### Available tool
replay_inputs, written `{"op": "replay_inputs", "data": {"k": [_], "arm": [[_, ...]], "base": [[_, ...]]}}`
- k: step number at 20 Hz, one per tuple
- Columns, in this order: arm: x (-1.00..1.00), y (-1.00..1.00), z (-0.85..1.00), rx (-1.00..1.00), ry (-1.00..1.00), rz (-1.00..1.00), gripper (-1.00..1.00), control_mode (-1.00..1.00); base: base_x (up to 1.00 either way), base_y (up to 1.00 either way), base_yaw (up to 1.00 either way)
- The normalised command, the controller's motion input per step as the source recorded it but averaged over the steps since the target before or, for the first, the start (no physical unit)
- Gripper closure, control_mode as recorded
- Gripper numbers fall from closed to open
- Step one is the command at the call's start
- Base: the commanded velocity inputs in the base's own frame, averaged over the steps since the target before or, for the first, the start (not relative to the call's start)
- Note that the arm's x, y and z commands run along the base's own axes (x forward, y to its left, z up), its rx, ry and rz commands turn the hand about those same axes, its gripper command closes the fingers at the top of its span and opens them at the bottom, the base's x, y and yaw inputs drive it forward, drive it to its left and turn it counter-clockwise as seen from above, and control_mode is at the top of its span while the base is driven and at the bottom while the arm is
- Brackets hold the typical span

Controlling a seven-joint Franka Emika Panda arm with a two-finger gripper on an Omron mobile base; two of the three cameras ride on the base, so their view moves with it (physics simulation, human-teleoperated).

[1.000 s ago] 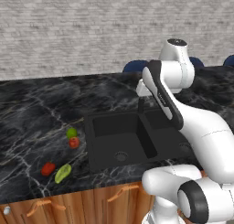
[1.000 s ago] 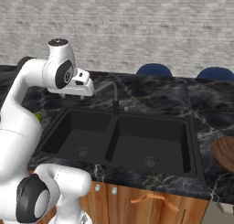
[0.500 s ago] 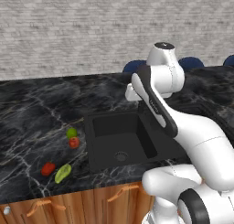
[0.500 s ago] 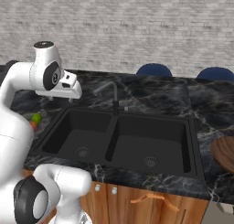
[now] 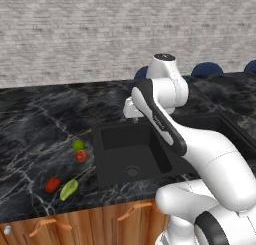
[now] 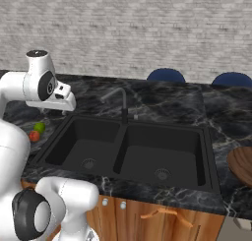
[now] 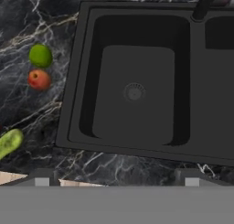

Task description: There is a mixed pile of frozen fruits and vegetables on the counter. Locate all the frozen vegetables and place the items in a bowl on the counter. Take all the frozen fruits and defrost them in a running sink.

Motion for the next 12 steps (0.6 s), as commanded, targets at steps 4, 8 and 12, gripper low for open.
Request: {"op": "replay_inputs", "data": {"k": [4, 8, 12], "arm": [[0.0, 0.42, -0.11, 0.02, 0.06, 0.03, -1.0, -1.0], [-0.02, 0.47, -0.13, 0.02, 0.06, 0.04, -1.0, -1.0], [-0.02, 0.47, -0.16, 0.02, 0.07, 0.04, -1.0, -1.0]], "base": [[0.0, 0.0, 0.0], [0.0, 0.0, 0.0], [0.0, 0.0, 0.0]]}}
